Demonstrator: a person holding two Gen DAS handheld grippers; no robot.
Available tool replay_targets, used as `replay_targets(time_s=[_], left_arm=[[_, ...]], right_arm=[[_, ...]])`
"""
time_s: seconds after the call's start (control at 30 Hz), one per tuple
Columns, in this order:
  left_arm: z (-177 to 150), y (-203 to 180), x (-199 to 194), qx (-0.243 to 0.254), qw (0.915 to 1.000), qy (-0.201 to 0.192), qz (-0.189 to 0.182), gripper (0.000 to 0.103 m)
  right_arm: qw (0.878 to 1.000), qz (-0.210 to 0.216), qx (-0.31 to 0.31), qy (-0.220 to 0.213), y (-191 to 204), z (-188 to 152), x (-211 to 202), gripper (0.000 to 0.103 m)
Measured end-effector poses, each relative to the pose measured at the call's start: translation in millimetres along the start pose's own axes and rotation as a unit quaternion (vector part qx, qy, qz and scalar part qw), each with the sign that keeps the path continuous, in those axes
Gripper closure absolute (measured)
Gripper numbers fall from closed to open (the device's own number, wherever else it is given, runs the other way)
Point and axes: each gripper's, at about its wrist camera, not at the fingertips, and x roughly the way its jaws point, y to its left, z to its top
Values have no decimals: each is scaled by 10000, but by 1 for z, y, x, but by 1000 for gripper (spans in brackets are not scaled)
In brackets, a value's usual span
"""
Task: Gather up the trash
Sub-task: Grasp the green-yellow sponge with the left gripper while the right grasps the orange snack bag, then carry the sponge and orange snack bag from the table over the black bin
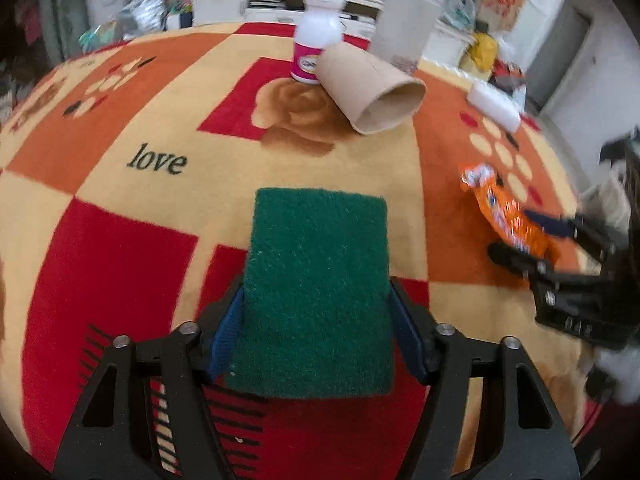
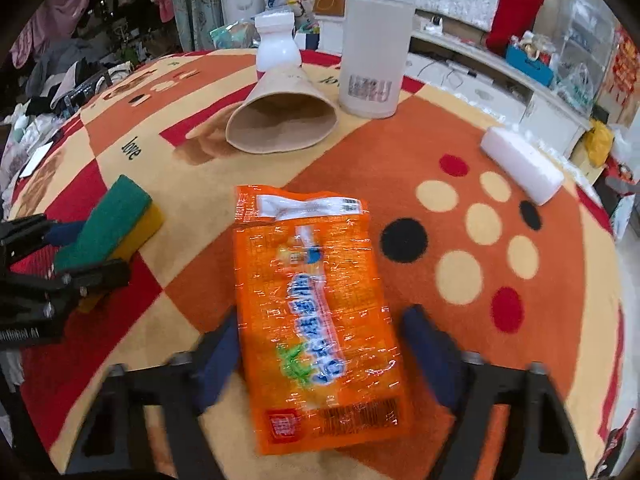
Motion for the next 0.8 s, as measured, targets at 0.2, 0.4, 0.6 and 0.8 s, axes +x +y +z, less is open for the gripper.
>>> replay_targets(time_s=[0.2,0.4,0.6,0.8], left_arm=[[-3,-7,-16,-138,9996,-123,-205,42],[-7,-38,-29,86,9988,-244,-417,42],[-15,-80,-30,412,9977,-236,-483,42],[-23,-121,-25,699,9959,-189,-540,42]], right_arm=[[9999,21,10,-141,-3,-13,-22,42],[9994,55,157,-312,-9,-31,-46,42],[9986,-19,361,-374,-23,-53,-67,42],[9973,-198,608,-369,-49,-81,-86,42]])
